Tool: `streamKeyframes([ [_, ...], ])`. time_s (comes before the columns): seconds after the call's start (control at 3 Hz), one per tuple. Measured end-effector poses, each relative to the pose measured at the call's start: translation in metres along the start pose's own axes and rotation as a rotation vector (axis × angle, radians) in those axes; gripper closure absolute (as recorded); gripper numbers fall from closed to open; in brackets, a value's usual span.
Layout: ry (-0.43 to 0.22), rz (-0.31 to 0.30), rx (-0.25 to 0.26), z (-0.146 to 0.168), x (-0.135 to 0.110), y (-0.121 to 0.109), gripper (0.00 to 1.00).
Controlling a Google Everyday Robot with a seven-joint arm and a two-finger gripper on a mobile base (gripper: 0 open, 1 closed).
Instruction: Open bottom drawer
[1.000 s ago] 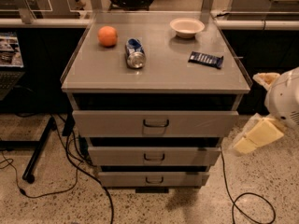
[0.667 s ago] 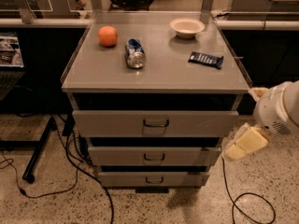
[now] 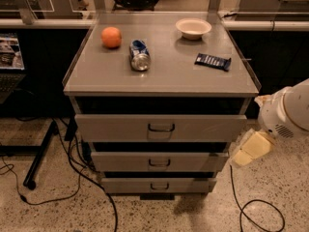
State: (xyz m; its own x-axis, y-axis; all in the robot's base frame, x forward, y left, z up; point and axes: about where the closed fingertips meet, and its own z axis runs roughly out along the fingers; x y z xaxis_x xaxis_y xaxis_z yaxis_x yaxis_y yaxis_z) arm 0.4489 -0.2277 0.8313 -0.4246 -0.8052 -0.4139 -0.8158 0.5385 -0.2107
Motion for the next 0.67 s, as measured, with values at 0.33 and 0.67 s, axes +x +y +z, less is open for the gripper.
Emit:
streamKeyframes([
  [0.33, -0.025, 0.065, 0.039, 0.027, 0.015, 0.018, 0.00],
  [0.67, -0.037, 0.172, 0.043, 0.071, 0.054, 0.057, 0.00],
])
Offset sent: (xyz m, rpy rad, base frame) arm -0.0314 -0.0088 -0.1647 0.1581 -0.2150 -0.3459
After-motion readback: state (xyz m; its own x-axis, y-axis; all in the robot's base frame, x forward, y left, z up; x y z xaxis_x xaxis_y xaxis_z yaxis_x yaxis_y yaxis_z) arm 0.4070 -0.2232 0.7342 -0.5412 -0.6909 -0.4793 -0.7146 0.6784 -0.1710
